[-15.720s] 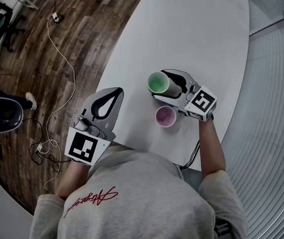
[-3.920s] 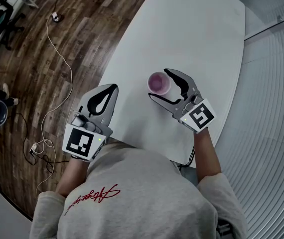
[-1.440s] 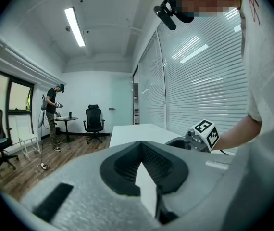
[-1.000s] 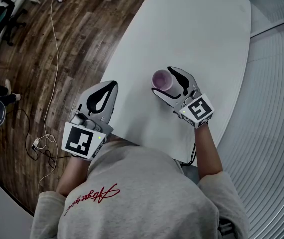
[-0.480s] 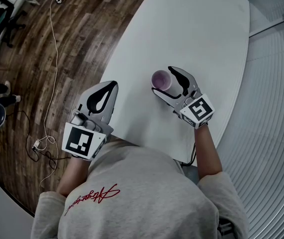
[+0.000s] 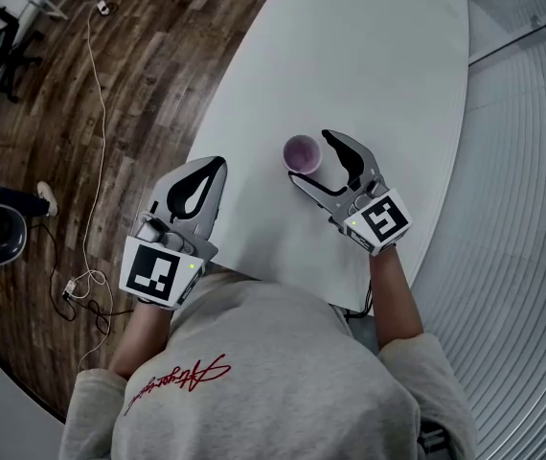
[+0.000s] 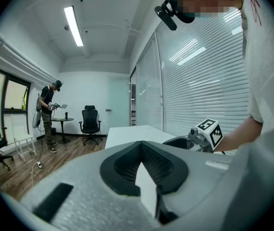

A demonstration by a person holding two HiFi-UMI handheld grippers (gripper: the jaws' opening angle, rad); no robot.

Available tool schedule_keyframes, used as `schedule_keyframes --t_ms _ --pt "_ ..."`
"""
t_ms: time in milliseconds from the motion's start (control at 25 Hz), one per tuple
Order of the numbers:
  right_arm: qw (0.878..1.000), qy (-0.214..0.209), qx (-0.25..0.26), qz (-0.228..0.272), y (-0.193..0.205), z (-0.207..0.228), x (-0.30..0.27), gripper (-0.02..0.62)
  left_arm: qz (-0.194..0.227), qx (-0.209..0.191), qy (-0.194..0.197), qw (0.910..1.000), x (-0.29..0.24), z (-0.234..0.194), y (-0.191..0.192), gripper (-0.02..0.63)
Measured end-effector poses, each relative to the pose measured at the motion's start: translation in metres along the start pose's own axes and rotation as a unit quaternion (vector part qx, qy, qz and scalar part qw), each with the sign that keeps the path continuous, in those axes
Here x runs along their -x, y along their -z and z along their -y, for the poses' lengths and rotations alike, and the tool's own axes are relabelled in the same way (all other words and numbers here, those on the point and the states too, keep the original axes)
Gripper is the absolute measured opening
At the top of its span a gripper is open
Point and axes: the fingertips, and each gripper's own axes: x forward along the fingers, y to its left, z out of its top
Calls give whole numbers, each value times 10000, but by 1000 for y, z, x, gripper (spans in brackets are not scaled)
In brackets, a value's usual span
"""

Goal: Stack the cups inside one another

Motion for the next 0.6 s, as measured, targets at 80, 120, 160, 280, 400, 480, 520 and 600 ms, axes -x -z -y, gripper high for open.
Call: schedule_keyframes --t_ms 80,120,160,280,400,480,520,600 --pt "10000 73 5 57 -4 0 4 356 8 -8 34 10000 -1 2 0 -6" --pt "9999 112 5 89 -6 0 6 356 12 -10 53 10000 -1 3 0 -6" --pt "9998 147 5 124 -9 0 8 354 17 -15 76 10000 -2 4 0 -6" --pt "9995 246 6 198 -16 0 13 344 29 -42 158 9999 -5 6 -2 -6" --pt "9990 364 31 254 -19 3 19 334 46 -70 234 9997 -12 8 -3 -6" --pt "9986 455 37 285 -22 3 23 327 42 -89 288 9995 -15 9 -5 -6" --pt "9982 510 38 300 -24 4 25 322 46 -99 324 9994 -16 9 -6 -6" --pt "9974 634 29 339 -27 4 30 313 63 -115 396 9991 -19 11 -7 -6"
